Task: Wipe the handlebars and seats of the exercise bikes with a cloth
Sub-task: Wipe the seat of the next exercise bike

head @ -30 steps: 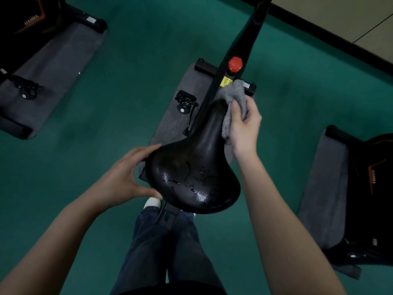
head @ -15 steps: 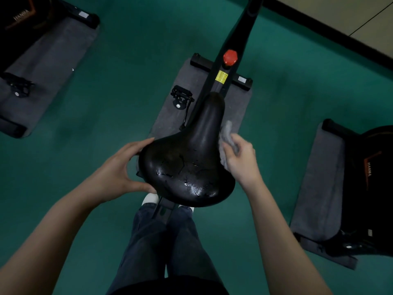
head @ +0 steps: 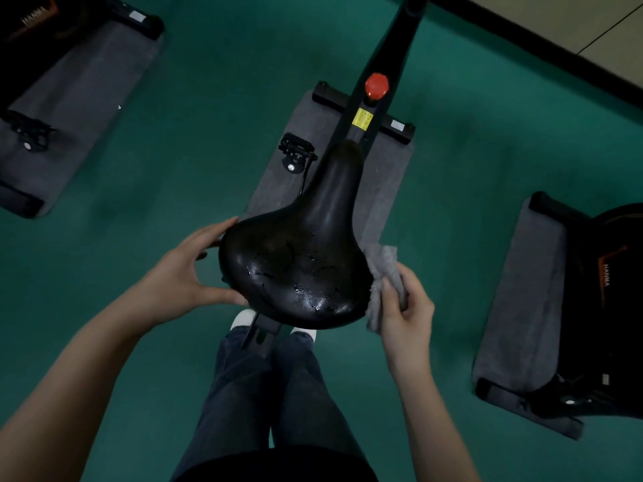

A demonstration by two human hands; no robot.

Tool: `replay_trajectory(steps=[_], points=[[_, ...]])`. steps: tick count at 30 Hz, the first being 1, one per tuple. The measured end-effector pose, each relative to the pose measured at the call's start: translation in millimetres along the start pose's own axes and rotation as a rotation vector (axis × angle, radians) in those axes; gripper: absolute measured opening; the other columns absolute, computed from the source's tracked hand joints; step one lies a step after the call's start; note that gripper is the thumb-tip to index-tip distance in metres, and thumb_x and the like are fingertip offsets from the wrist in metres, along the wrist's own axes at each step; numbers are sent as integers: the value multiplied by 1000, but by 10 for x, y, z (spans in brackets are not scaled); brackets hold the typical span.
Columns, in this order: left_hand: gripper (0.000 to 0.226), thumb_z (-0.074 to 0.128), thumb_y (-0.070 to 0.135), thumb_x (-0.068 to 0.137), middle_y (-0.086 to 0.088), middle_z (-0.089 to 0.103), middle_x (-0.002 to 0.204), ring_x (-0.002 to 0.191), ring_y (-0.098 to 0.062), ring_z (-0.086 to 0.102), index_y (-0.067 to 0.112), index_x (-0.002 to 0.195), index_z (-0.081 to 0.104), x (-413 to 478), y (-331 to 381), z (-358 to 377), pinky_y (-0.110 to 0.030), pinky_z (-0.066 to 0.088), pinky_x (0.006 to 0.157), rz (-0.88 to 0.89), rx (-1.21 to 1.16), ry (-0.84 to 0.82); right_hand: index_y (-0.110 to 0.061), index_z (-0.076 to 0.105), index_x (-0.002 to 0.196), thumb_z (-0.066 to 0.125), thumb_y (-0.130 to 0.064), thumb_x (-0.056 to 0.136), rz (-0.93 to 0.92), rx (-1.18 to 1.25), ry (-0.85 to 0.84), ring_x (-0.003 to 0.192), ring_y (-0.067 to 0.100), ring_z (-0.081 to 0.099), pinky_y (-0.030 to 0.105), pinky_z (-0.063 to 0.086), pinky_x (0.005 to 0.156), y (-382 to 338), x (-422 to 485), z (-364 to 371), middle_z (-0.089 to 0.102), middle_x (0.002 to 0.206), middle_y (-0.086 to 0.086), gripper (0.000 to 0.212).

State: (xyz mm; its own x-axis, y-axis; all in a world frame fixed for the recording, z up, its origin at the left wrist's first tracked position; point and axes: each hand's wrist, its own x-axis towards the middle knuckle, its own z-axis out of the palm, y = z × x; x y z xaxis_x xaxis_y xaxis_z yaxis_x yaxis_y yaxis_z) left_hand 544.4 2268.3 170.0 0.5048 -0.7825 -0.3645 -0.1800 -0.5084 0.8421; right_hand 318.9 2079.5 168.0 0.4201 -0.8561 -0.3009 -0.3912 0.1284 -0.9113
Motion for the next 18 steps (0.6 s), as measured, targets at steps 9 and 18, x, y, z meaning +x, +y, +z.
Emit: replay_trajectory(steps=[9,18], points=[[103,85,33,44,14,46,137,120,0,47,42,135,37,13,-6,27,-21,34,100,20,-11,26,-25,67,95,46,-10,98,162,401,118,94,21,58,45,46,93,144,-138,179,64,98,7,26],[99,82,69,38,11,48,137,119,-5,52,64,126,38,73,-133,20,-27,39,101,77,-51,24,-10,61,102,43,-5,100,209,533,431,91,17,58,40,48,92,141,-229,469,63,94,4,19]])
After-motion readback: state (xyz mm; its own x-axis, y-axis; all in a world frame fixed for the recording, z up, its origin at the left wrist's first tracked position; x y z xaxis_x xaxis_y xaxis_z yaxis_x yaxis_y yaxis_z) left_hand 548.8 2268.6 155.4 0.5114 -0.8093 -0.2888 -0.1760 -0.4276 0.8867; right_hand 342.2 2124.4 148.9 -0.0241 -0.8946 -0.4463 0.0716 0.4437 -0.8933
